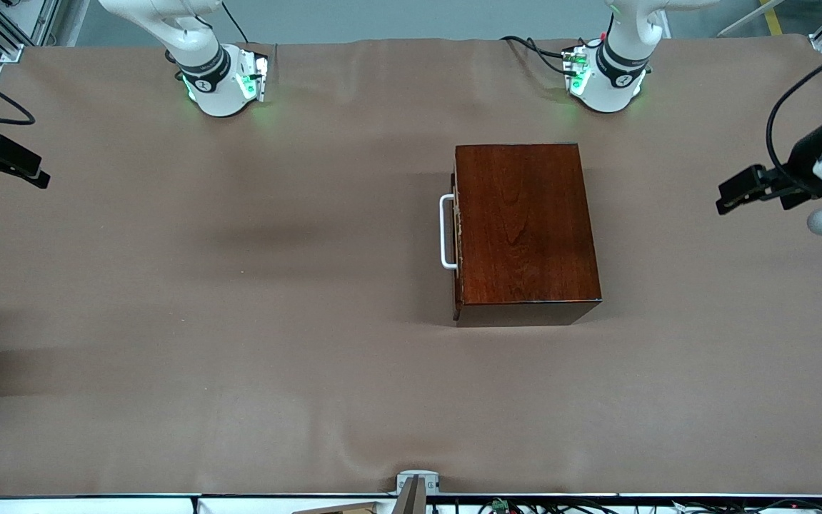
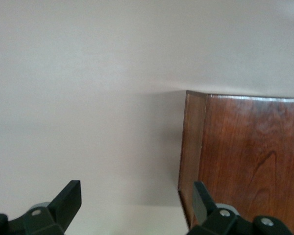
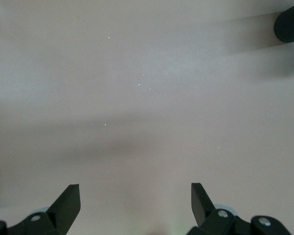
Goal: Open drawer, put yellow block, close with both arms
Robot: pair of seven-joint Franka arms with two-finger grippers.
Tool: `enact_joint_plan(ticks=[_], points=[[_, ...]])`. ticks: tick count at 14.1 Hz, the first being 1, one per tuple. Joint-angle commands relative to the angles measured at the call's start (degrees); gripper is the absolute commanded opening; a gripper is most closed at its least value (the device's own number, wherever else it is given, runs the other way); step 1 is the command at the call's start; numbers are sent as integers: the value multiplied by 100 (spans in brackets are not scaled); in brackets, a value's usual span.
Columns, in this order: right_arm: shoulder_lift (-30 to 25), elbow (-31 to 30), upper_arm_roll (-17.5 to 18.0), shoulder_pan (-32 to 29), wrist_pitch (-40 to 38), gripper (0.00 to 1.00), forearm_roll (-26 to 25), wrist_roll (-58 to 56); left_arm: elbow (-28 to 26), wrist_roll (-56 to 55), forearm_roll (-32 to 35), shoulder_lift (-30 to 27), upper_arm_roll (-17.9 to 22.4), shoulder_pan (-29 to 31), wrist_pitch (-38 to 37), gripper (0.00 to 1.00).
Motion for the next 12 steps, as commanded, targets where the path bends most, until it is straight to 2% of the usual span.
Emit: enact_joint_plan(ticks=[1,12], points=[[-93,2,10,-59,-102,100,-7,71,-364,431,-60,-342,0,122,145,100],[-101,-7,19,-94,-173,100,-15,53,-320,317,19,-289,-44,96,136,100]])
